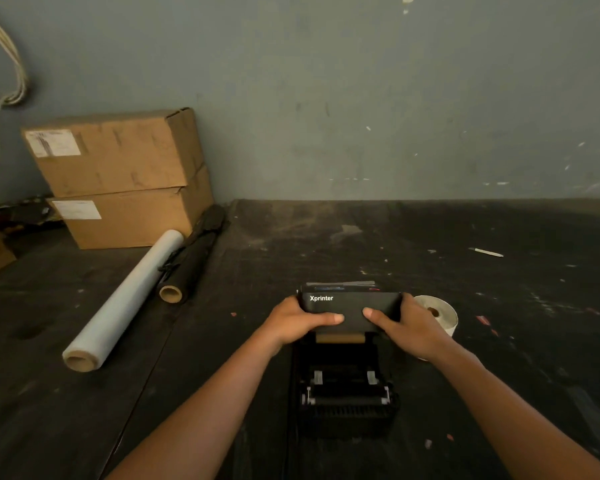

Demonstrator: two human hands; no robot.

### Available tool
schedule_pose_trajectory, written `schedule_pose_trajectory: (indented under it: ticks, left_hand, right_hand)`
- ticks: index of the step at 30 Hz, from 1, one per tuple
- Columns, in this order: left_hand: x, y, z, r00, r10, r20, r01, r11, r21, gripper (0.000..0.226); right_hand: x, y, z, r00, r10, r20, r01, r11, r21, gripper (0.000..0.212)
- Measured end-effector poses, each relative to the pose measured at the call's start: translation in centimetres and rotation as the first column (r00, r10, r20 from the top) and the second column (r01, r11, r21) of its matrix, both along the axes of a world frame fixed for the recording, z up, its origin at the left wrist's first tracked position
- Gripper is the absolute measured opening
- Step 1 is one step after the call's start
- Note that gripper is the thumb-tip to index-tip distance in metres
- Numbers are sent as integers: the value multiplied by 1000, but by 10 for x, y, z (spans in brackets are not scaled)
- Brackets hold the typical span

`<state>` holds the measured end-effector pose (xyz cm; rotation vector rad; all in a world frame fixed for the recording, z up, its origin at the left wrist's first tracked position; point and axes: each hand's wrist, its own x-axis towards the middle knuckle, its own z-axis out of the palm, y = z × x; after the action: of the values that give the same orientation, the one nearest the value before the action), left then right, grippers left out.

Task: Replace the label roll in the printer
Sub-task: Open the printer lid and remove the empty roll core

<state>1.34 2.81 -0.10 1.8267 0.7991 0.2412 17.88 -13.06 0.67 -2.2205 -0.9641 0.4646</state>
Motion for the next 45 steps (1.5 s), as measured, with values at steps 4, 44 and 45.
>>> schedule_pose_trajectory:
  ticks: [4, 44, 45]
  left_hand:
    - [18, 25, 23, 993, 24, -119, -26, 999, -20, 41]
    - [31, 12, -52, 831, 538, 143, -525, 843, -120, 50]
    - [27, 4, -64, 843, 527, 106, -526, 850, -45, 35]
  right_hand:
    - [7, 20, -1, 993, -22, 118, 3, 988, 156, 94]
    - [48, 30, -56, 885, -106, -453, 270, 909, 316, 70]
    - [41, 23, -71, 895, -124, -429, 256, 930, 264, 69]
